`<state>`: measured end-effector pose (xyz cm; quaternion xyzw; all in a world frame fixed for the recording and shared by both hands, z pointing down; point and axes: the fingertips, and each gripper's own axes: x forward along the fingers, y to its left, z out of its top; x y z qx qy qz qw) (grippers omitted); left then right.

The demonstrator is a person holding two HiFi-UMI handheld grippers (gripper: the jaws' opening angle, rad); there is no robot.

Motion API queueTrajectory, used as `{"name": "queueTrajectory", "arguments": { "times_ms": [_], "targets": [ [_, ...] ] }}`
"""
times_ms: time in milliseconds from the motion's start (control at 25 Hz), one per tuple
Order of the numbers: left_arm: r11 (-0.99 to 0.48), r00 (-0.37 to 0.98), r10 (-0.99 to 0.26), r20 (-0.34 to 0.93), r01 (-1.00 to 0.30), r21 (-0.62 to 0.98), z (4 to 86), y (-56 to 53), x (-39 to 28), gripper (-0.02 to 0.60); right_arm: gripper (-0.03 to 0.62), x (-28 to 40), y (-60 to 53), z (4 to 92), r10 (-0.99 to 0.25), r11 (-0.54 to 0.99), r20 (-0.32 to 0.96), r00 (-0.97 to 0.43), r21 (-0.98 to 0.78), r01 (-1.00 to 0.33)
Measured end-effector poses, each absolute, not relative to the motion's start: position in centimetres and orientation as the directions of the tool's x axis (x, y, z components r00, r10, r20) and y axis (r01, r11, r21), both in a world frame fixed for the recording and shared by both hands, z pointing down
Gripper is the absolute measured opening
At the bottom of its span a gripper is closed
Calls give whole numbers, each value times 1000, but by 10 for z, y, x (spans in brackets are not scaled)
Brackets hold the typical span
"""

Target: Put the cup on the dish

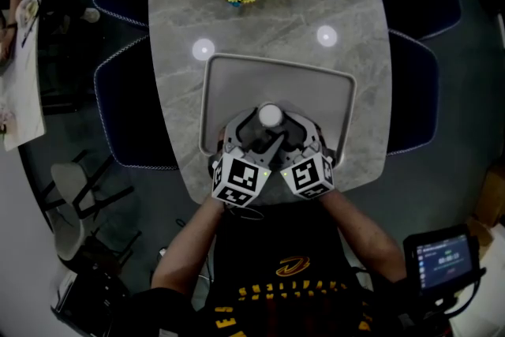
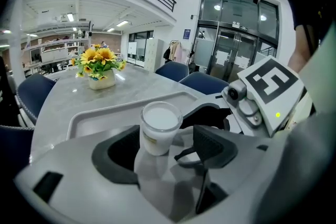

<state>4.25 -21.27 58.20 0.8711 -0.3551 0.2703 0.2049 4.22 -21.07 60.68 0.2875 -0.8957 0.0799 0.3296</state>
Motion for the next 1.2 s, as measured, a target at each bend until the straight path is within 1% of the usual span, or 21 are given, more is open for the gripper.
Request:
{"name": "queueTrajectory", "arguments": {
  "times_ms": [280,440,560,760,920,960,1000,1040,1120,1200],
  "targets": [
    [-608,550,-573,607,-783,135,564,-203,26,307,235,54,-203,589,-489,797,607,-627,19,-604],
    [-577,515,-615,598,-810,104,544,-196,15,307,235,60,-198,570,-493,786,571,-656,-32,-618],
    [-562,502,-632,590,-821,97,532,-189,10,307,235,60,-194,555,-486,780,540,-687,-86,-620],
    [-563,507,-639,579,-821,97,513,-172,11,305,235,57,-189,531,-483,787,494,-723,-119,-606],
    [-577,514,-655,553,-814,72,494,-167,14,241,233,57,-188,515,-480,787,457,-749,-153,-598],
    [-572,512,-666,543,-817,70,488,-166,14,205,222,57,-186,511,-480,789,448,-754,-155,-594],
    [-565,510,-676,532,-822,70,482,-165,13,173,111,57,-183,507,-479,794,438,-761,-154,-588],
    [-557,507,-687,521,-827,71,477,-164,13,147,53,58,-180,503,-476,800,426,-769,-154,-581],
    [-548,505,-706,497,-834,69,465,-163,14,108,8,60,-176,494,-470,809,402,-786,-160,-566],
    [-544,507,-723,469,-836,64,452,-164,17,55,8,61,-175,482,-461,818,377,-803,-170,-550]
  ]
}}
